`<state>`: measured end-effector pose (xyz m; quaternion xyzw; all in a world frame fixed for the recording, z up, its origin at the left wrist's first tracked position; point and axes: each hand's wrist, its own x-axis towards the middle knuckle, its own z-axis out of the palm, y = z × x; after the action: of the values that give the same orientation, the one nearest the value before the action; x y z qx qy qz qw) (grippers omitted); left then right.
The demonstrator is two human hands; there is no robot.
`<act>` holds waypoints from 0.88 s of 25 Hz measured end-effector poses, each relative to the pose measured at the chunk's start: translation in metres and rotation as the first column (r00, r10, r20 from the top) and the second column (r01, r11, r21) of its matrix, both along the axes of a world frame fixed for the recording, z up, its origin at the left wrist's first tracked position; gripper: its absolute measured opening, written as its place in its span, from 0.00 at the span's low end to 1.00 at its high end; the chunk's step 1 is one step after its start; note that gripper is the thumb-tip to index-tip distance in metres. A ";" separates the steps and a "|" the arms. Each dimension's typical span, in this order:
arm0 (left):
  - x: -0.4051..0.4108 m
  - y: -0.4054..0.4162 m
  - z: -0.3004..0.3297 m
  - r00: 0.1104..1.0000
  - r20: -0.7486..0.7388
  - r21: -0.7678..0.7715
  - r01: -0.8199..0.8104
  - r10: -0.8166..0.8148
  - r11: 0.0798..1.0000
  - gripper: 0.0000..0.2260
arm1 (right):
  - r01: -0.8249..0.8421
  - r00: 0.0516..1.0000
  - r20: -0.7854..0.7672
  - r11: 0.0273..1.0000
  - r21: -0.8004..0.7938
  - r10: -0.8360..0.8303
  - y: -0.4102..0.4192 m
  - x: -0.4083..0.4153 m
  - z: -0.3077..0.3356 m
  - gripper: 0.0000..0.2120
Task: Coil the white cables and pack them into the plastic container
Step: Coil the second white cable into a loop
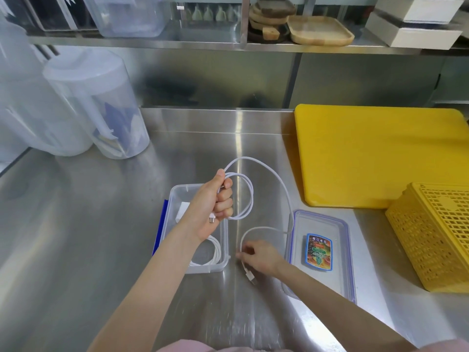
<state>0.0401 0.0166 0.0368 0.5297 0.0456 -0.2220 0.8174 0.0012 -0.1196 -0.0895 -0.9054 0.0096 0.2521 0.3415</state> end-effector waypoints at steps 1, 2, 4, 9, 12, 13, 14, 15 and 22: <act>0.000 0.000 0.000 1.000 -0.003 0.003 -0.001 0.001 1.000 0.19 | 0.035 0.999 -0.007 0.999 0.031 -0.034 -0.002 0.000 0.001 0.14; 0.000 0.001 0.000 1.000 -0.006 0.007 -0.002 0.002 1.000 0.19 | 0.101 0.995 -0.032 0.989 0.105 -0.099 -0.004 0.000 0.004 0.16; -0.001 0.000 -0.001 1.000 -0.013 0.021 -0.002 0.002 1.000 0.19 | 0.324 0.946 -0.090 0.884 0.337 -0.313 -0.008 0.005 0.018 0.16; -0.006 -0.007 -0.006 0.999 -0.039 0.009 0.013 -0.012 1.000 0.19 | 0.604 0.744 -0.409 0.270 0.750 -0.528 -0.019 0.025 0.066 0.14; -0.009 -0.011 -0.007 0.999 -0.036 0.014 0.015 -0.015 1.000 0.18 | 0.638 0.726 -0.549 0.108 0.762 -0.413 -0.017 0.027 0.084 0.12; -0.009 -0.012 -0.008 1.000 -0.030 0.027 0.009 -0.008 1.000 0.18 | 0.659 0.720 -0.593 0.088 0.747 -0.362 -0.017 0.026 0.088 0.11; -0.010 -0.013 -0.008 1.000 -0.018 0.046 -0.001 0.002 0.999 0.18 | 0.670 0.724 -0.618 0.099 0.736 -0.308 -0.016 0.024 0.092 0.09; -0.009 -0.014 -0.009 1.000 -0.001 0.070 -0.016 0.017 0.997 0.18 | 0.669 0.736 -0.626 0.136 0.731 -0.258 -0.015 0.022 0.095 0.08; -0.006 -0.021 -0.013 0.979 0.137 0.309 -0.189 0.153 0.932 0.17 | 0.546 0.829 -0.547 0.372 0.751 -0.113 -0.009 0.010 0.111 0.14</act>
<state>0.0340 -0.0044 0.0236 0.6609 0.0814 -0.1100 0.7379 0.0112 -0.1286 0.0216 -0.4938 0.1331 0.3249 0.7955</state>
